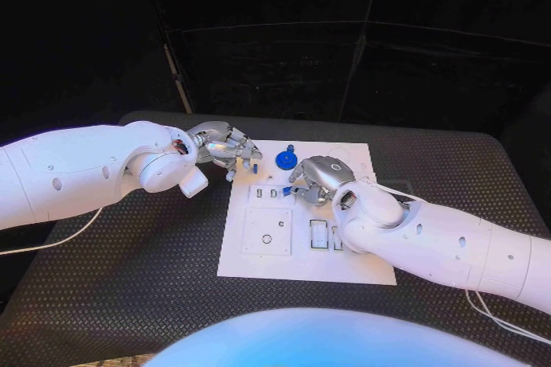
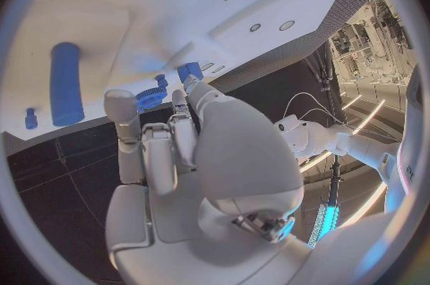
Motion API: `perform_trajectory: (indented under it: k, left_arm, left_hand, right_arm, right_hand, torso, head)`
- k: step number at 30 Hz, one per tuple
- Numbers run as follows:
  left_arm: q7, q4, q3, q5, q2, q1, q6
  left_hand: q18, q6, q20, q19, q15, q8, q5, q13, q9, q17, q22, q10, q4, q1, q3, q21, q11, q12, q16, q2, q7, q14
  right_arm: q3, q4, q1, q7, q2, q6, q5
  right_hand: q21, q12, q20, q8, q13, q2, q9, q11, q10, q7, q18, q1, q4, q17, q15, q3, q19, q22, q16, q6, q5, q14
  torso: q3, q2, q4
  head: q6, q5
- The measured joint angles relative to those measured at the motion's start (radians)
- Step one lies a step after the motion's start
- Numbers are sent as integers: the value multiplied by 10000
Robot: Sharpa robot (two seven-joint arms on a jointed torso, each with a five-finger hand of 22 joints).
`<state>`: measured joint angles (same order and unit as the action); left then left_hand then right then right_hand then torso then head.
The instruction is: Assemble the parts on the task board
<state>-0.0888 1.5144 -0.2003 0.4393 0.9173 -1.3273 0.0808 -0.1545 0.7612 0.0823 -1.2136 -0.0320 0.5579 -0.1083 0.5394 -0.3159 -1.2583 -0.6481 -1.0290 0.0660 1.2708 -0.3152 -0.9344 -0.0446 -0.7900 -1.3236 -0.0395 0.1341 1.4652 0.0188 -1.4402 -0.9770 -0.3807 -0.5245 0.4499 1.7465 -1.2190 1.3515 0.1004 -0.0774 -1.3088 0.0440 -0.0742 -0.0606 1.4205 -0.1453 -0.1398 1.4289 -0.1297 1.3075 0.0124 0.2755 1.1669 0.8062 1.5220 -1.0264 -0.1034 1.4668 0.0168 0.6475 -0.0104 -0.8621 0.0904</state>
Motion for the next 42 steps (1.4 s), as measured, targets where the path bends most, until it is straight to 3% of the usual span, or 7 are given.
perform_trajectory:
  k: [14,20,30,42]
  left_arm:
    - [-23,-22,0,0,16,0,-25]
    - [-26,-35,-1,-1,29,0,-29]
    - [-27,-44,-2,-1,15,6,-33]
    - [-28,-61,-3,-1,-3,9,-39]
  left_hand:
    - [0,0,0,0,0,0,0,1,-1,1,1,0,-1,0,0,0,0,0,0,0,0,0]
    - [-1,0,0,0,0,39,0,-15,13,2,1,0,-28,0,-27,0,0,0,0,0,0,0]
    - [0,0,0,0,0,39,0,-13,13,2,2,0,0,0,-55,0,0,0,0,0,0,0]
    - [0,0,0,0,0,39,0,-12,12,3,2,0,0,0,-55,0,0,0,0,0,0,0]
  right_arm:
    - [-8,-691,0,215,-775,193,-82]
    - [-11,-912,0,240,-1015,181,-73]
    - [-15,-977,-3,288,-855,-37,30]
    - [-20,-748,-81,137,-408,-539,541]
  right_hand:
    - [0,0,-39,0,1,2,2,0,0,0,-1,2,76,-1,0,129,39,22,0,0,-143,0]
    - [0,-1,-39,0,3,241,18,0,0,0,-1,241,348,-1,0,400,39,22,0,0,-298,0]
    - [0,-1,-39,40,5,426,29,0,-1,0,0,158,439,-2,0,491,39,4,0,0,-302,0]
    - [0,-42,5,118,5,708,68,-74,-75,-155,0,-121,439,-2,0,491,-5,-87,0,282,176,0]
  torso:
    - [-1,-13,0]
    - [-4,-15,2]
    - [-3,-13,1]
    - [12,-5,-12]
  head:
    - [-34,47]
    - [-25,50]
    - [7,31]
    - [6,35]
